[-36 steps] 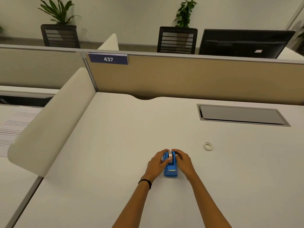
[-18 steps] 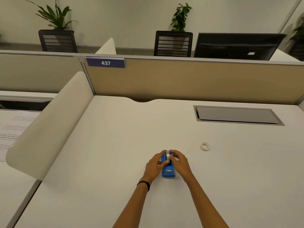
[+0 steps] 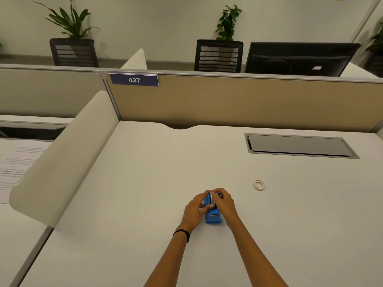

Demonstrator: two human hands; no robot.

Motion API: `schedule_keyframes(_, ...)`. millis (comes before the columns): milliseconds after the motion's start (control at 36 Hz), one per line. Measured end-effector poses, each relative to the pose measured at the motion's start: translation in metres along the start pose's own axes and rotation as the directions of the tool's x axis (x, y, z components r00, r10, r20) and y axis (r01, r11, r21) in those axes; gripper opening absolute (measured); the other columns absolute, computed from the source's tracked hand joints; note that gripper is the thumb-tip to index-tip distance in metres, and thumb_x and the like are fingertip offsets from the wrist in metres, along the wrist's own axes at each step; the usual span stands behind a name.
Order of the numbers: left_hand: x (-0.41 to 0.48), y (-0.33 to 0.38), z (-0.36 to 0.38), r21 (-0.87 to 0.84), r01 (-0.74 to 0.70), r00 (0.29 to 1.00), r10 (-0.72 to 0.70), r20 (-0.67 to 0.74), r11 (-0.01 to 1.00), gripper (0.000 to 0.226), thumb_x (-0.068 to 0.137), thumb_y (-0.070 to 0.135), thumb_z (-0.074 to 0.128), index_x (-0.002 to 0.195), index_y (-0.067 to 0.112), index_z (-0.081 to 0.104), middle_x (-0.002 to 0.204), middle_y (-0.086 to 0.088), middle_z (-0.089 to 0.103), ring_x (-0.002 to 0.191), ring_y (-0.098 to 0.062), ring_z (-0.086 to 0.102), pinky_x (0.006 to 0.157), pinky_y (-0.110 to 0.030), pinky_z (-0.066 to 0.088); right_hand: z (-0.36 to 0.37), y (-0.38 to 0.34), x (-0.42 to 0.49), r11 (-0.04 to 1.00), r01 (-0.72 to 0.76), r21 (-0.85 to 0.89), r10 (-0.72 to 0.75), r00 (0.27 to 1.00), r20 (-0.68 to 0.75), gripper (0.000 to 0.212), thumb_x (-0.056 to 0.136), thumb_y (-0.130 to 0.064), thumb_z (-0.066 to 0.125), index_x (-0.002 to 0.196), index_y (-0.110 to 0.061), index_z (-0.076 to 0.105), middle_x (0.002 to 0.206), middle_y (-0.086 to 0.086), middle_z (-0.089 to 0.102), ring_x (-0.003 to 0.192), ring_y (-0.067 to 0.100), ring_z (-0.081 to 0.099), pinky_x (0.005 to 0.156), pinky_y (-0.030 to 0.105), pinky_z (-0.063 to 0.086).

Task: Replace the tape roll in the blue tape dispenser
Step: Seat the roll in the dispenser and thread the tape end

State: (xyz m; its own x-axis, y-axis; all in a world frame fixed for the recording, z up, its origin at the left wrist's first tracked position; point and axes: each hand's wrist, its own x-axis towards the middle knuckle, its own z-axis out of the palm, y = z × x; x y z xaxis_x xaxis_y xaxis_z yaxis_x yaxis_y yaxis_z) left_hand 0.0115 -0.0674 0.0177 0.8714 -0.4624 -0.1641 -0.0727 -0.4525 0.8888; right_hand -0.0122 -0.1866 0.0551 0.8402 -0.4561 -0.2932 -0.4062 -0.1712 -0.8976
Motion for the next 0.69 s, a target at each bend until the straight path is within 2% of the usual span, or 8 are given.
schedule_keyframes(139, 0.0004, 0.0001, 0.0003, 0.018, 0.000, 1.000, 0.000, 0.004, 1.000, 0.053, 0.088, 0.036, 0.057, 0.137, 0.028, 0.038, 0.135, 0.004, 0.050, 0.097, -0.013, 0.062, 0.088, -0.022, 0.047, 0.0004, 0.0008, -0.0004, 1.000, 0.008, -0.021, -0.008, 1.000, 0.006, 0.022, 0.090, -0.014, 0.054, 0.109, -0.003, 0.054, 0.110, 0.018, 0.061, 0.089, 0.020, 0.055, 0.080, 0.033, 0.051)
schedule_keyframes(278, 0.0000, 0.0010, 0.0001, 0.010, 0.002, 1.000, -0.002, 0.006, 1.000, 0.053, 0.088, 0.035, 0.056, 0.137, 0.028, 0.037, 0.135, 0.003, 0.050, 0.098, -0.015, 0.062, 0.090, -0.026, 0.049, -0.0006, 0.0013, 0.0001, 1.000, 0.006, -0.022, -0.006, 1.000, 0.010, 0.021, 0.091, -0.015, 0.053, 0.109, -0.004, 0.055, 0.110, 0.017, 0.061, 0.088, 0.019, 0.055, 0.078, 0.030, 0.051)
schedule_keyframes(333, 0.0000, 0.0015, -0.0002, 0.005, 0.007, 1.000, -0.007, 0.006, 1.000, 0.053, 0.089, 0.035, 0.056, 0.137, 0.027, 0.037, 0.135, 0.003, 0.050, 0.099, -0.016, 0.062, 0.091, -0.027, 0.049, -0.0002, 0.0016, 0.0009, 1.000, 0.005, -0.025, -0.004, 1.000, 0.007, 0.021, 0.091, -0.016, 0.053, 0.108, -0.003, 0.055, 0.109, 0.017, 0.061, 0.088, 0.019, 0.055, 0.075, 0.028, 0.051)
schedule_keyframes(417, 0.0000, 0.0024, -0.0007, -0.001, 0.013, 1.000, -0.013, 0.008, 1.000, 0.053, 0.089, 0.035, 0.056, 0.138, 0.027, 0.037, 0.136, 0.002, 0.049, 0.100, -0.017, 0.062, 0.092, -0.028, 0.049, 0.0013, 0.0015, 0.0038, 1.000, -0.006, -0.029, 0.006, 1.000, 0.009, 0.019, 0.091, -0.014, 0.052, 0.105, -0.003, 0.055, 0.107, 0.017, 0.061, 0.084, 0.019, 0.054, 0.061, 0.016, 0.048)
schedule_keyframes(500, 0.0001, 0.0029, -0.0009, 0.000, 0.013, 1.000, -0.013, 0.008, 1.000, 0.053, 0.089, 0.034, 0.056, 0.137, 0.027, 0.037, 0.136, 0.002, 0.049, 0.100, -0.018, 0.062, 0.093, -0.030, 0.049, 0.0009, 0.0017, 0.0060, 0.999, -0.011, -0.030, 0.011, 1.000, 0.019, 0.018, 0.091, -0.013, 0.052, 0.105, -0.003, 0.054, 0.107, 0.017, 0.060, 0.083, 0.018, 0.053, 0.058, 0.014, 0.046)
schedule_keyframes(611, 0.0008, 0.0034, -0.0006, 0.020, 0.014, 1.000, -0.014, 0.005, 1.000, 0.051, 0.090, 0.036, 0.053, 0.138, 0.026, 0.037, 0.136, 0.002, 0.049, 0.100, -0.018, 0.062, 0.092, -0.029, 0.049, -0.0022, 0.0033, 0.0046, 0.998, 0.060, -0.031, -0.059, 0.998, 0.030, 0.018, 0.090, -0.013, 0.054, 0.106, -0.006, 0.053, 0.109, 0.015, 0.058, 0.087, 0.020, 0.056, 0.060, 0.014, 0.049)
schedule_keyframes(694, 0.0012, 0.0045, -0.0002, 0.036, 0.012, 1.000, -0.012, -0.005, 0.999, 0.045, 0.094, 0.036, 0.047, 0.137, 0.026, 0.037, 0.135, 0.001, 0.050, 0.095, -0.016, 0.061, 0.091, -0.028, 0.049, -0.0023, 0.0053, 0.0024, 0.974, 0.204, -0.094, -0.205, 0.979, -0.004, 0.014, 0.089, -0.011, 0.056, 0.102, -0.005, 0.056, 0.109, 0.013, 0.059, 0.095, 0.022, 0.056, 0.076, 0.020, 0.048)
